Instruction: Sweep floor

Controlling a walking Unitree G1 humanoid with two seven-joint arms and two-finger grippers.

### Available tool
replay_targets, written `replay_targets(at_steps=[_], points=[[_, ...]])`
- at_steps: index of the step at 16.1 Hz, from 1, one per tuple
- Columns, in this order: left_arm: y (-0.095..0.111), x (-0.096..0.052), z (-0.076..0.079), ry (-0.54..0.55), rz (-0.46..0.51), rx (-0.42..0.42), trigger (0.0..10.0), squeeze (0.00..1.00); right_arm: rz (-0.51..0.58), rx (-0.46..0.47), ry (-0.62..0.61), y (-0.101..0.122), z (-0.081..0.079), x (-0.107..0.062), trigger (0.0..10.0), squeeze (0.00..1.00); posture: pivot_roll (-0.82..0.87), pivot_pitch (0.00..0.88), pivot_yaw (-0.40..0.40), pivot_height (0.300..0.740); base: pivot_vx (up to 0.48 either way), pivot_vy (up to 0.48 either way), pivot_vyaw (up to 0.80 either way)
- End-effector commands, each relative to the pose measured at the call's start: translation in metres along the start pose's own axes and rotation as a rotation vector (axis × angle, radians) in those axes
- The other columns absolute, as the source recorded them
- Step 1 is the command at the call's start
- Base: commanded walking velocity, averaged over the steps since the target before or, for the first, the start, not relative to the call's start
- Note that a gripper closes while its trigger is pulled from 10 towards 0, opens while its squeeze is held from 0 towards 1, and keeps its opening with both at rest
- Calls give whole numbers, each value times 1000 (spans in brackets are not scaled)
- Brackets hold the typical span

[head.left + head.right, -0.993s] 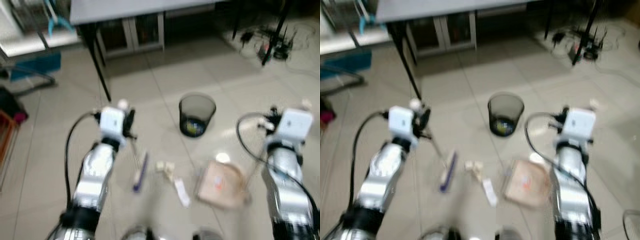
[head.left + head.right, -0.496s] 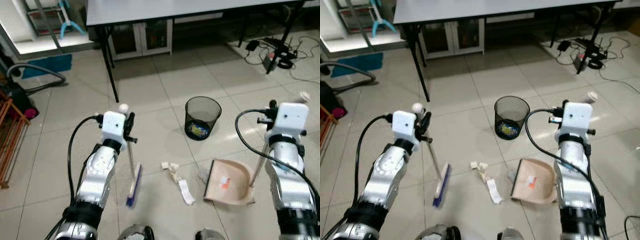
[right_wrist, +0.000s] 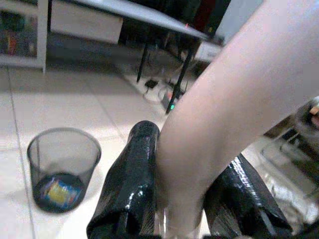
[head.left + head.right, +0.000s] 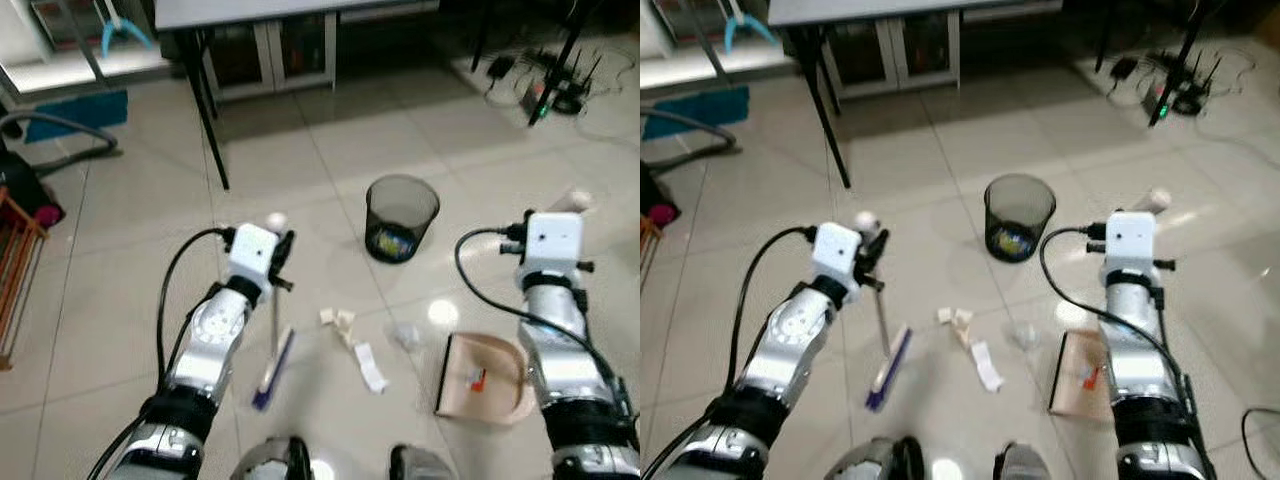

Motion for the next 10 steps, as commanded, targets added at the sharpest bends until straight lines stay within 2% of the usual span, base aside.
replay_targets(at_steps=[1, 2, 4, 5, 8, 10], points=[[10, 4, -1, -28, 47, 24, 10000, 0, 55, 17, -12, 12, -3, 5, 10000, 0, -4, 216, 91, 740, 0, 0, 0], [9, 7, 3, -51, 43, 34, 10000, 0, 62, 24, -2, 15, -12, 8, 10000, 0, 14, 251, 105, 740, 0, 0, 0], [9, 11, 9, -72, 46, 27, 10000, 0, 57, 48, 9, 17, -24, 11, 10000, 0, 26, 259, 101, 740, 0, 0, 0], [8, 13, 12, -81, 42, 31, 10000, 0, 52, 52, 28, 17, -35, 11, 10000, 0, 28, 262, 102, 740, 0, 0, 0], [8, 16, 19, -109, 42, 19, 10000, 0, 62, 60, 99, 21, -60, 4, 10000, 0, 35, 269, 101, 740, 0, 0, 0], [6, 18, 25, -139, 30, 18, 10000, 0, 88, 32, 181, 24, -84, -5, 10000, 0, 50, 281, 105, 740, 0, 0, 0]])
Point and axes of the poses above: a point about 5 cm out from each wrist's last joint towards the gripper, its own x axis pointing out of the wrist towards the gripper, its own y axis along the axis of the wrist's last joint, z = x × y, the point moved 1 cm from there along x, pointing out of the wrist towards the gripper, and after that the axes turned 7 degrees about -x, right-handed, at the moved point
